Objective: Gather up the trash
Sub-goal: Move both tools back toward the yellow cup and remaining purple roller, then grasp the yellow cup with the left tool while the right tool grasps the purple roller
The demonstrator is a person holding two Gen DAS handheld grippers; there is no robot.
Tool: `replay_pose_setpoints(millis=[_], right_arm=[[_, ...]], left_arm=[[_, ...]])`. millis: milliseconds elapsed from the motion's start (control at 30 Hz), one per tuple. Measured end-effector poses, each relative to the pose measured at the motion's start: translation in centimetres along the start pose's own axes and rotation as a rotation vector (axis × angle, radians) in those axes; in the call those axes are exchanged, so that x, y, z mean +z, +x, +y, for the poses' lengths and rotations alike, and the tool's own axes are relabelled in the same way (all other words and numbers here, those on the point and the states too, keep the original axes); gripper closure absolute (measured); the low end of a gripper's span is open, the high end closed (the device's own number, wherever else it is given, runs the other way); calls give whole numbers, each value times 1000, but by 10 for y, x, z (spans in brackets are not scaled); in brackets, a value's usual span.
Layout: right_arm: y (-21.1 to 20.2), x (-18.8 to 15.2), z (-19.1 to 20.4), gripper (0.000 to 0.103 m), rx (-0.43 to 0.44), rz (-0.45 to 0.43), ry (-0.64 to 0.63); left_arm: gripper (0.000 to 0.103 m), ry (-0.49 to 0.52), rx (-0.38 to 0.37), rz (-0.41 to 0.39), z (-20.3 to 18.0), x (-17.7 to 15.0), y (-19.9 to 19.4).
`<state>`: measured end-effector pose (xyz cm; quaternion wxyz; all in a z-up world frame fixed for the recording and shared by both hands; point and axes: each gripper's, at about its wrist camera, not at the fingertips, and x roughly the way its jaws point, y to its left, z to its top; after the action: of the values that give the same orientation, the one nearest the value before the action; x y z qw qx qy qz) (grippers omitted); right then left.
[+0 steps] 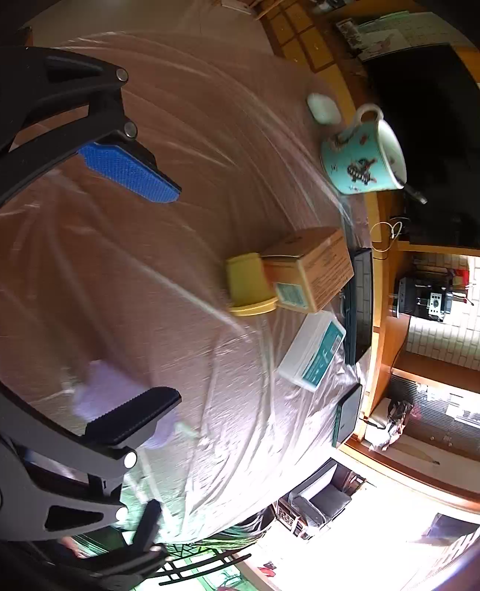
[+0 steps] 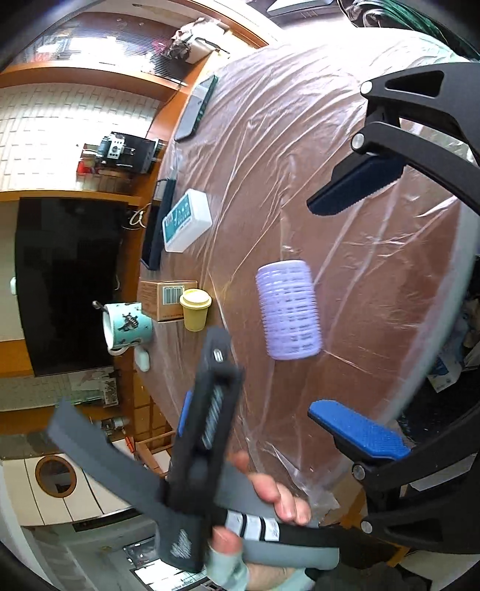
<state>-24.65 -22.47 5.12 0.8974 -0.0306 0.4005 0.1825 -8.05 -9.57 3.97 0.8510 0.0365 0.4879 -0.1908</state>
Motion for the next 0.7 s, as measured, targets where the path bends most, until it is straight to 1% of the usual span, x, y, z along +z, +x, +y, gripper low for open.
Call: replay_pose_setpoints(millis=[133,200,400,700], right_arm=[[16,9,-1,4,11,27,15],[21,12,0,4,13,34,14],[32,17,4,4,8,48,-2],[40,20,5,4,-3,60,-9]], left_arm=[[3,21,40,15,-4,14,21],[3,15,53,19,-3,19,29],[4,-16,51,21,6,31,40],[22,0,66,45,5,34,53]])
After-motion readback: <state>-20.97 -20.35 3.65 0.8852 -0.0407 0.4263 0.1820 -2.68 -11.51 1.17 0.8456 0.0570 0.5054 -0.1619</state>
